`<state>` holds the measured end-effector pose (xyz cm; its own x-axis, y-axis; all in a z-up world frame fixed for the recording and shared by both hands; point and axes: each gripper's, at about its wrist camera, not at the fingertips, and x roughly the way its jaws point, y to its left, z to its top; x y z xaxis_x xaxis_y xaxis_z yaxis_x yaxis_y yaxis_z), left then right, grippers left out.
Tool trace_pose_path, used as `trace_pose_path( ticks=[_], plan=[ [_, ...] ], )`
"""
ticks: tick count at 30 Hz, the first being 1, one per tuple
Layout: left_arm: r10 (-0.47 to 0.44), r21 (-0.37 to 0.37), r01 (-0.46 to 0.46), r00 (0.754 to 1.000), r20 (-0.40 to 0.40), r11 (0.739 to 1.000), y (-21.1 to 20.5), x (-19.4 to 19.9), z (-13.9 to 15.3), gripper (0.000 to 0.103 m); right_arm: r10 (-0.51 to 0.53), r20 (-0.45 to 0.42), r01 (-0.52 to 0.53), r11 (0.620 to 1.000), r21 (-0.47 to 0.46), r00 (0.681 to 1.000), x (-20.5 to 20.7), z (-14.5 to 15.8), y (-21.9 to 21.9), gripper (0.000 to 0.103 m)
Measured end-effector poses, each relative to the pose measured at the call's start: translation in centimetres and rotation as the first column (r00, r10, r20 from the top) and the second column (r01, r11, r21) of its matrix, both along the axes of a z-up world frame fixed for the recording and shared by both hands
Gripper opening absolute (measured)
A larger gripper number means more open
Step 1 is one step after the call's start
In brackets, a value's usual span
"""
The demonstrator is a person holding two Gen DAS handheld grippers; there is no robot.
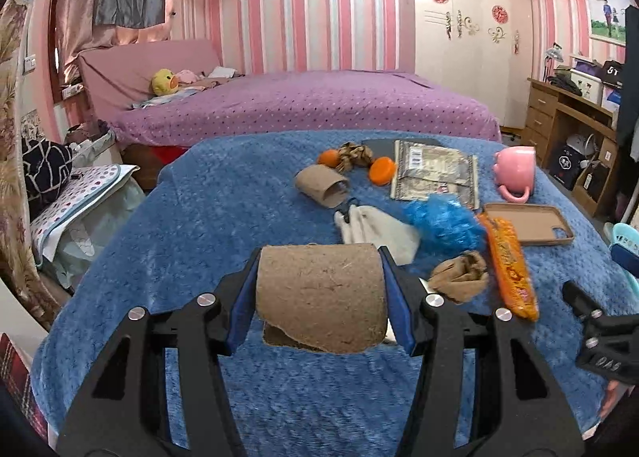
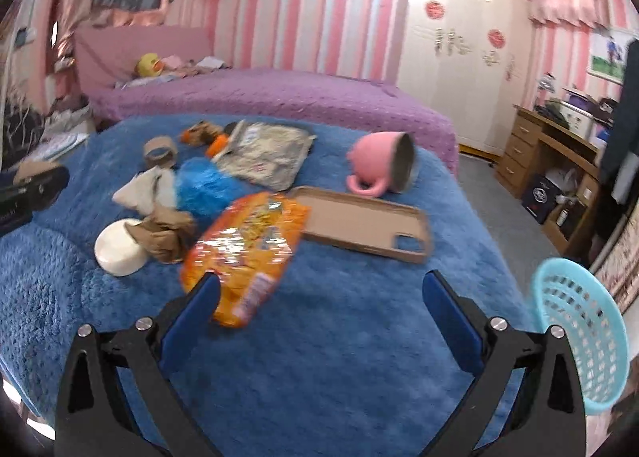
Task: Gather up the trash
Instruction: 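Grasp the orange snack bag with the right tool while the left tool holds the paper tube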
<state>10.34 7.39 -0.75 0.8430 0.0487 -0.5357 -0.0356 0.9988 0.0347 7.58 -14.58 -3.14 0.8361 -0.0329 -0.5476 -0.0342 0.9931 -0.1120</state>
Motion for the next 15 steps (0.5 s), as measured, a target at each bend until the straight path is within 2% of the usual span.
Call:
trace_pose_path(
  ticks=[1,3,8,13,15],
  plan=[
    [0.004,-0.003,-0.004,1.0,0.002,1.0,0.2,0.1,0.0,0.055,0.017,-0.019,-0.017,1.0,0.002,1.0,0.5,-0.3,0.7,0.097],
    [0.015,-0.009,-0.015,1.0,0.006,1.0,0.8,0.1,0.0,0.055,0.042,-0.05,-0.042,0.999,0.0,0.998,1.5,-0.8,1.7,0.085],
    [0.031,-0.01,-0.031,0.999,-0.005,0.999,1.0,0.5,-0.4,0.055,0.081,-0.119,-0.08,0.997,0.011,0.99,3.6,-1.9,3.2,0.068],
    [0.027,-0.014,-0.027,1.0,-0.005,1.0,0.5,0.8,-0.6,0.055,0.085,-0.214,-0.076,0.996,0.048,0.973,5.1,-3.3,3.1,0.066],
    [0.025,-0.02,-0.025,1.0,0.0,1.0,0.2,0.8,-0.5,0.055,0.079,-0.203,-0.067,0.996,0.066,0.976,4.7,-3.1,2.7,0.068]
  ],
)
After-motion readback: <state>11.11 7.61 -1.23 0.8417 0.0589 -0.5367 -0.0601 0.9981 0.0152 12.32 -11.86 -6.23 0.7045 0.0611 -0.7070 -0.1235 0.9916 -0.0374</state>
